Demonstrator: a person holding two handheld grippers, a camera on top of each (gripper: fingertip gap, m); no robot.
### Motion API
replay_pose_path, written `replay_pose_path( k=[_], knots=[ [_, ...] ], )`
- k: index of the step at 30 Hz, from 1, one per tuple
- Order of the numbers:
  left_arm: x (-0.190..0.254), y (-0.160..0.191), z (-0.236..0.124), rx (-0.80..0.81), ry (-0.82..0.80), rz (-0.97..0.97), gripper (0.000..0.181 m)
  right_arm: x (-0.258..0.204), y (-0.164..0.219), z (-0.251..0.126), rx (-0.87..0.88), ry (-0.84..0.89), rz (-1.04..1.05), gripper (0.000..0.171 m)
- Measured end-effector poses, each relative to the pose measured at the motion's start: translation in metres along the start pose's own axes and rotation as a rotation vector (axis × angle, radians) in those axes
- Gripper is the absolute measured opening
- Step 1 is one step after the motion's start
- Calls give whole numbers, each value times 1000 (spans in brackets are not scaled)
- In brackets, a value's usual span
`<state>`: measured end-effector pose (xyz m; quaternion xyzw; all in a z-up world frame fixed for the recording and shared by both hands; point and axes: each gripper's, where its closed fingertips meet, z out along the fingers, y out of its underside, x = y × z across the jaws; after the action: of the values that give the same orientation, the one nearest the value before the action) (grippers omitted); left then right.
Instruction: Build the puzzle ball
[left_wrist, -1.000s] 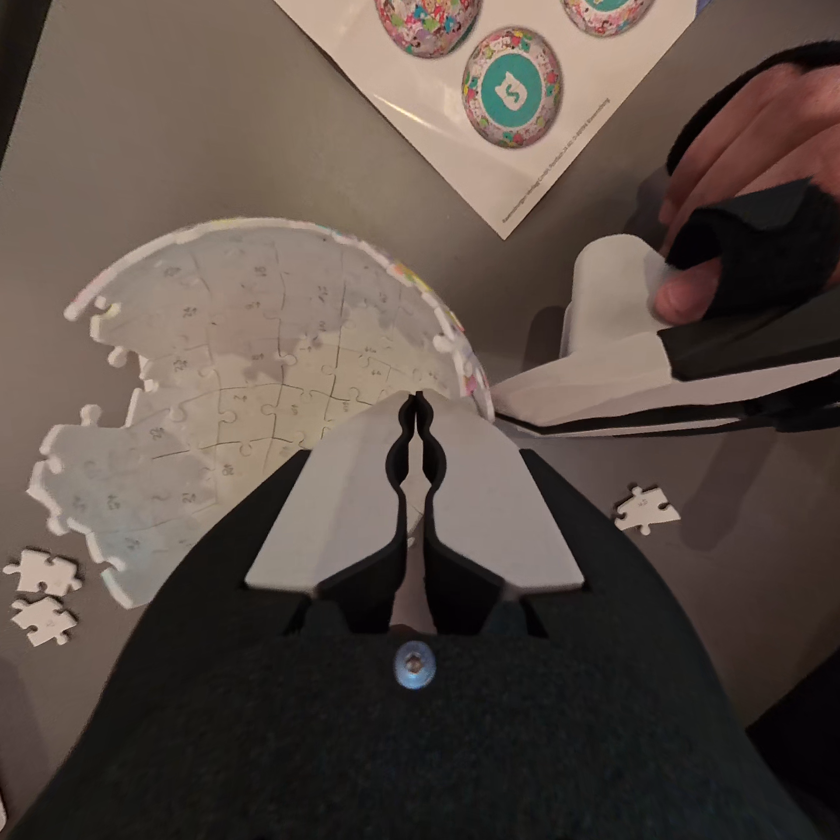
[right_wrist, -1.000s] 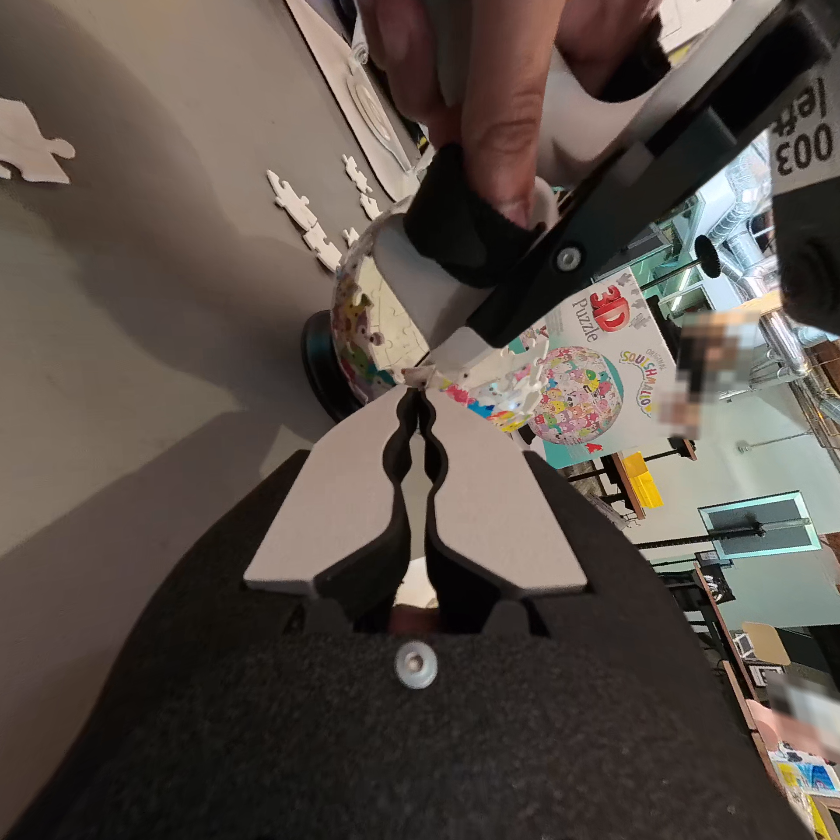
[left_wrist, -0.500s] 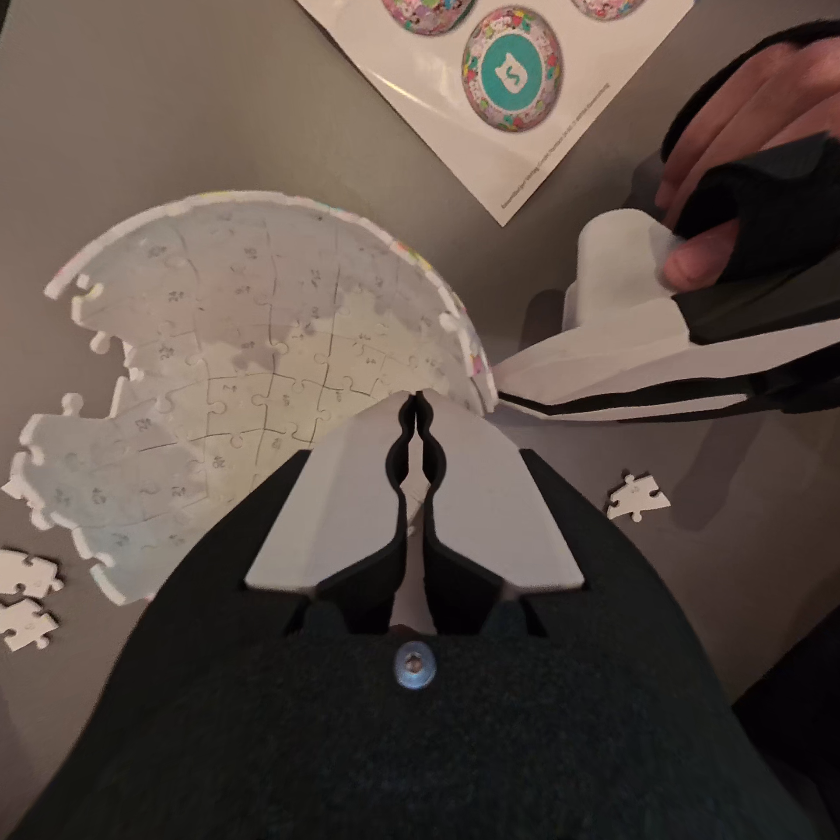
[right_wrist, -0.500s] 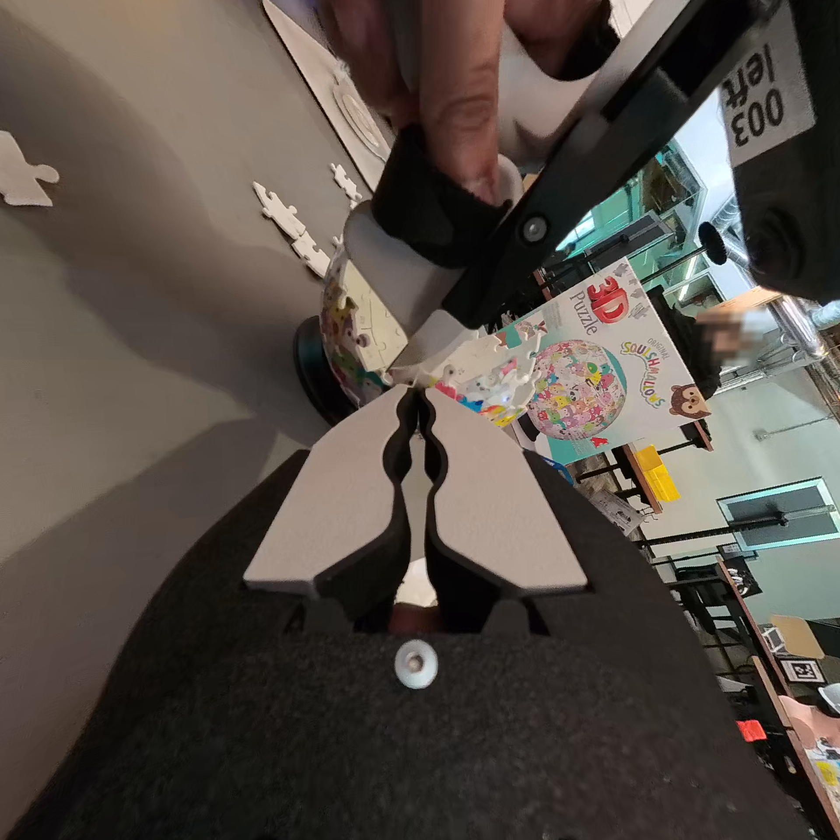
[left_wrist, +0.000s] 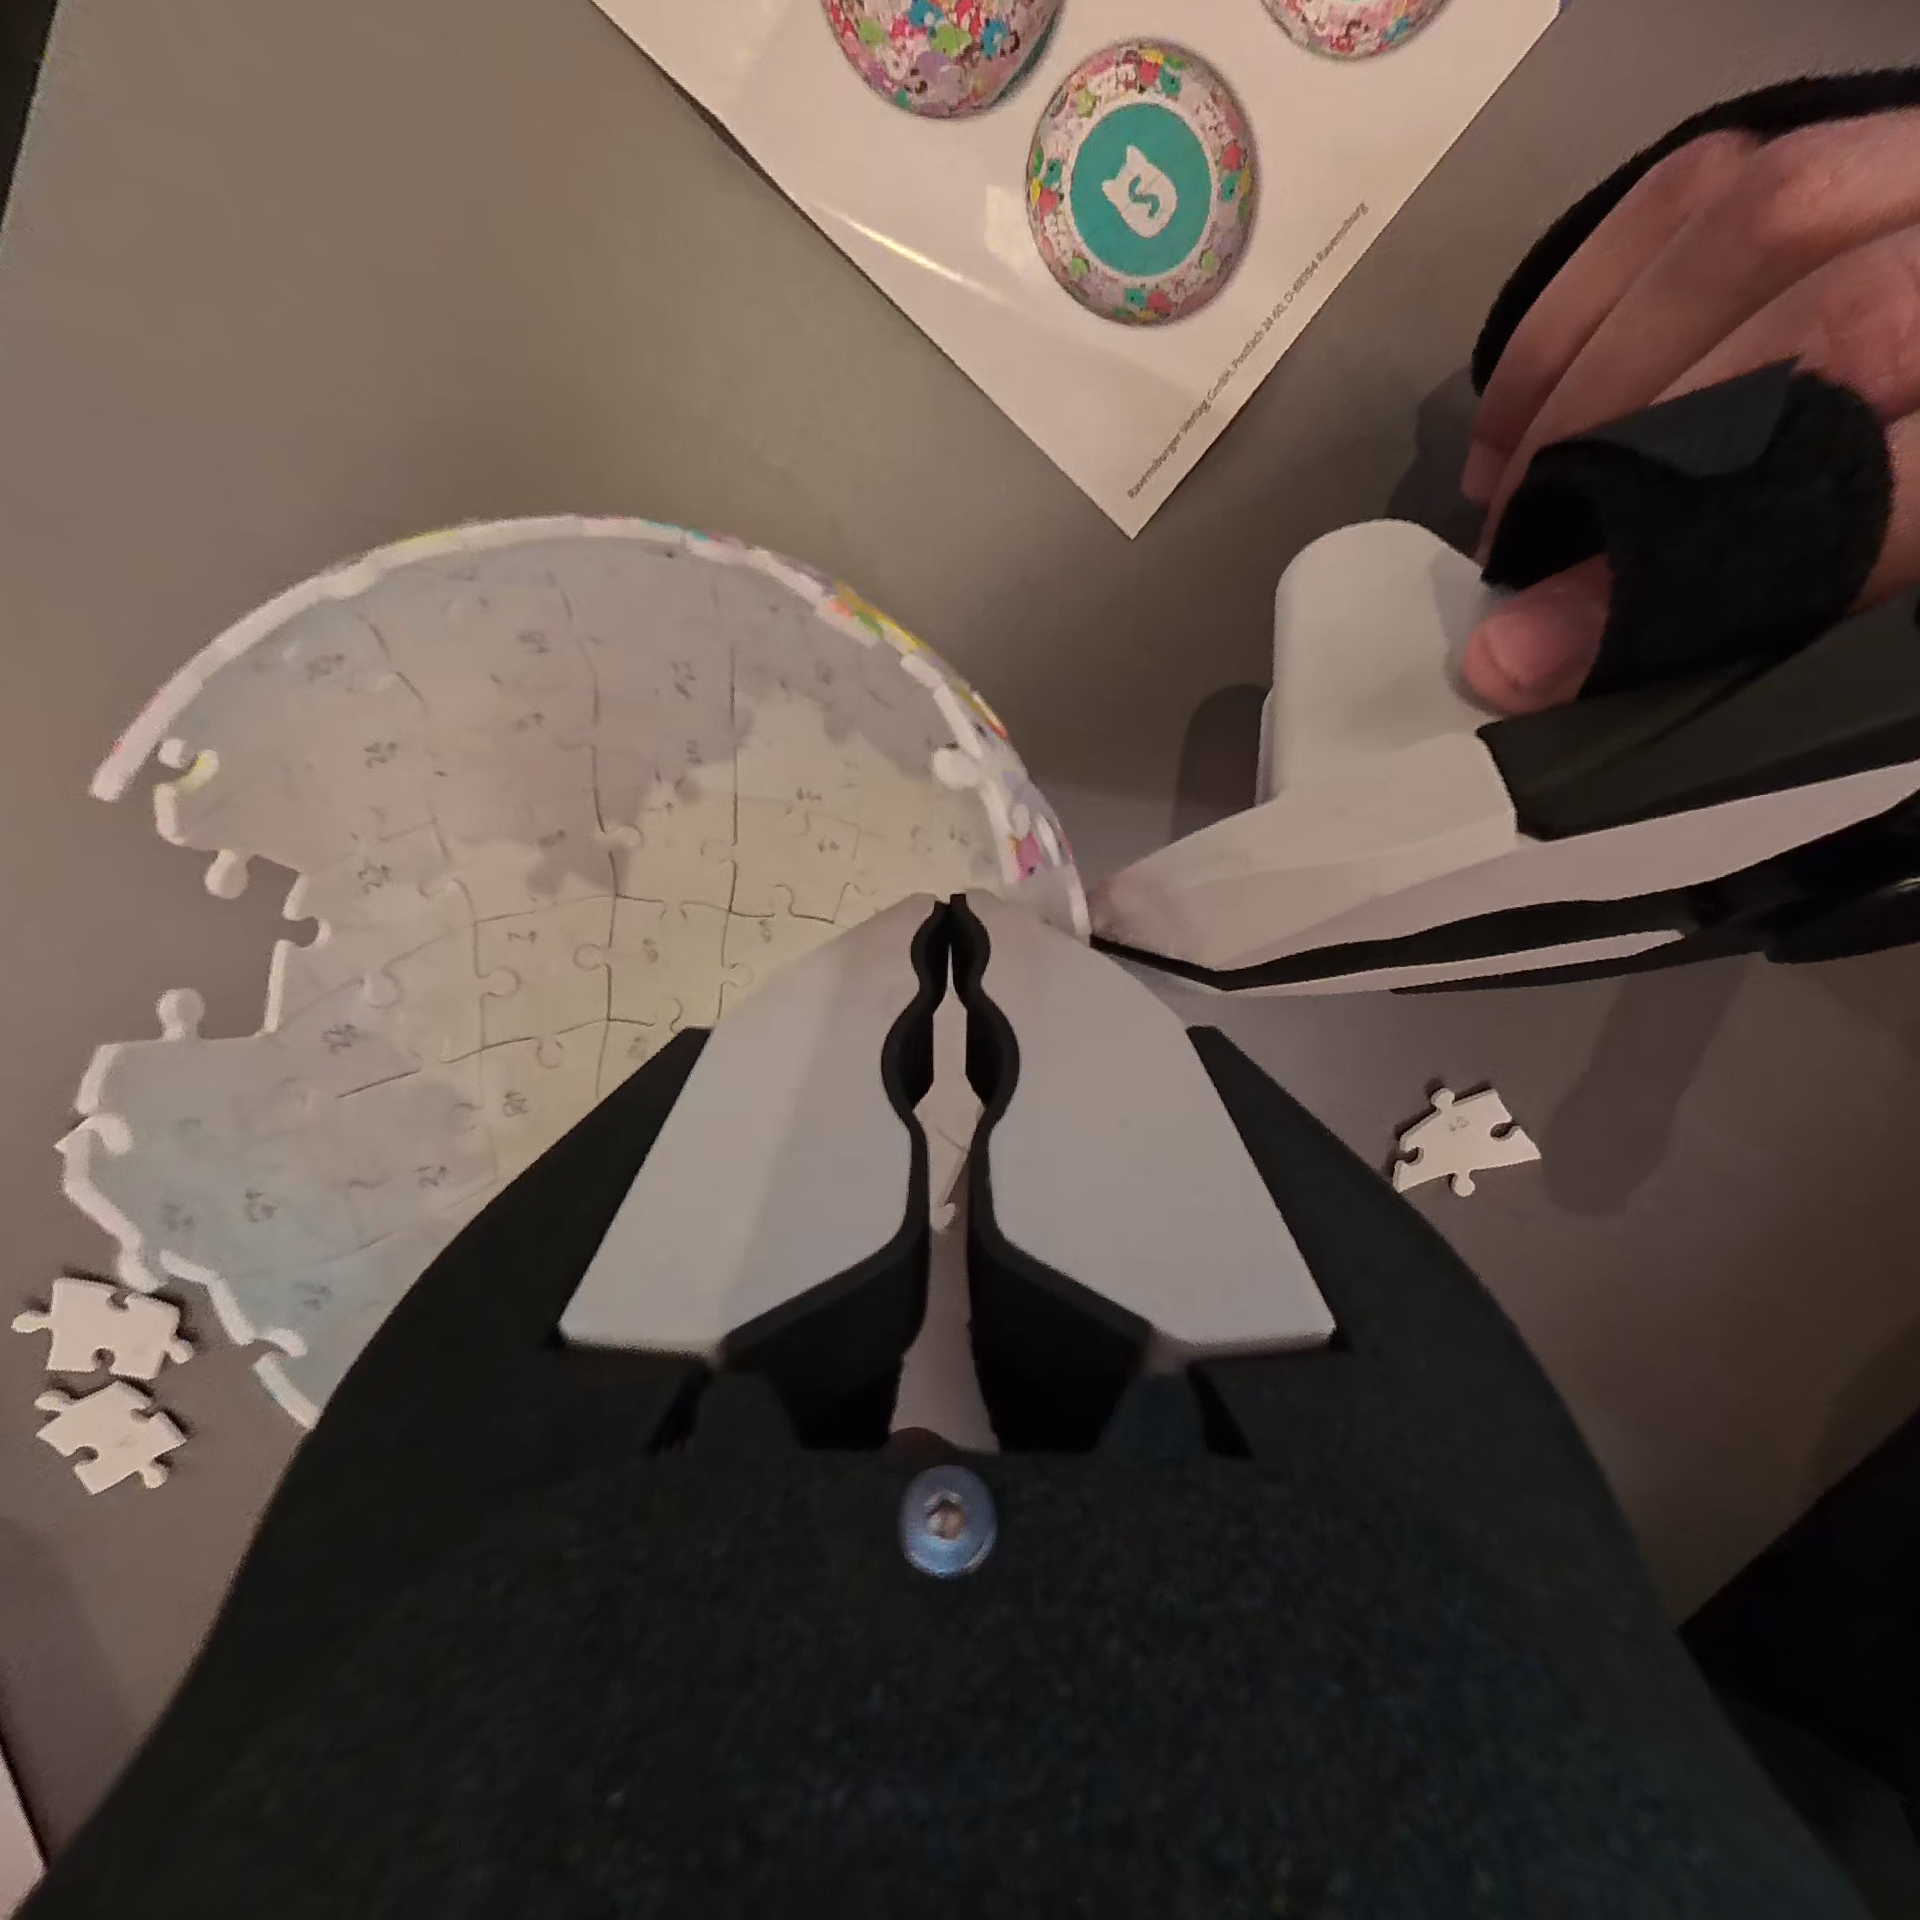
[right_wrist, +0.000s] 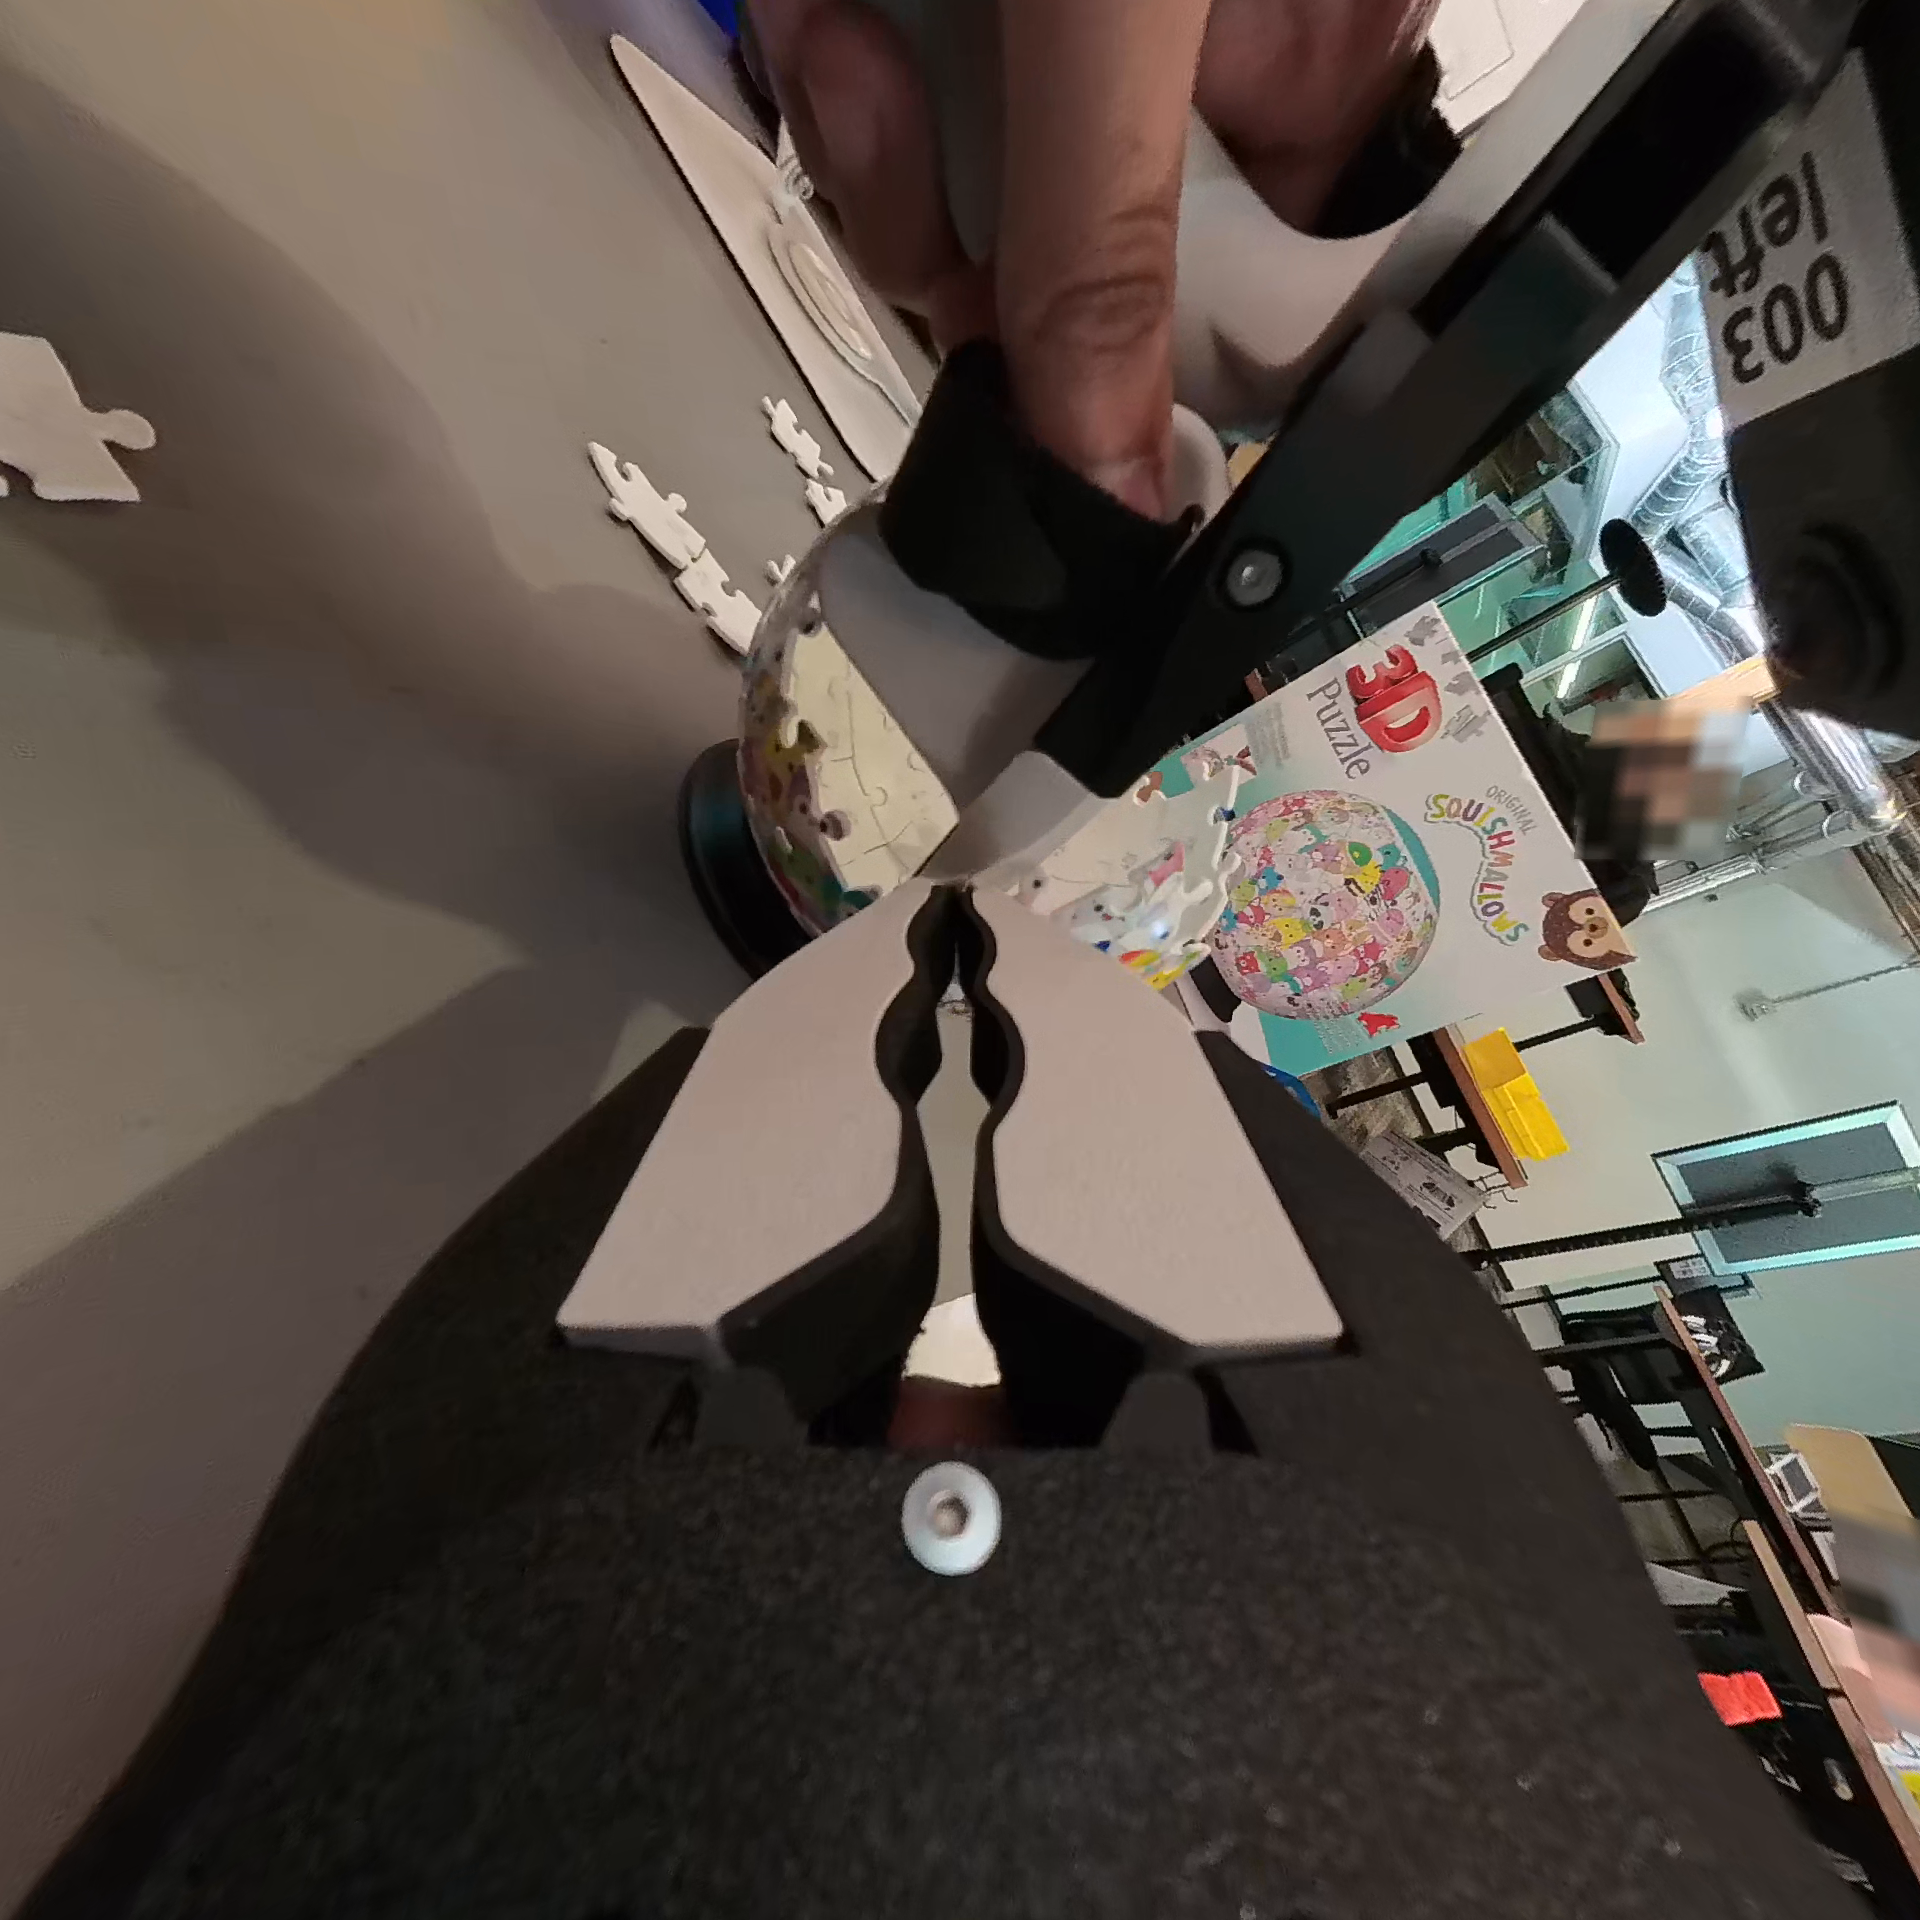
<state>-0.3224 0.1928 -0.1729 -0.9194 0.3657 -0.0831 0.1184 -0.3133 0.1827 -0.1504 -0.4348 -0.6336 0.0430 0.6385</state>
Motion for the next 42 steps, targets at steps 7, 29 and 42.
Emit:
replay_pose_path(
  k=[7,29,42],
  knots=[
    [-10,3,-18,47,-56,-34,0,-1,1,-12,8,-20,35,0],
    [72,138,-40,430,39,-43,46,-21,-27,-101,106,-67,410,9],
    [45,109,-34,444,-122,135,31,-33,-26,-95,47,-74,299,0]
  ],
)
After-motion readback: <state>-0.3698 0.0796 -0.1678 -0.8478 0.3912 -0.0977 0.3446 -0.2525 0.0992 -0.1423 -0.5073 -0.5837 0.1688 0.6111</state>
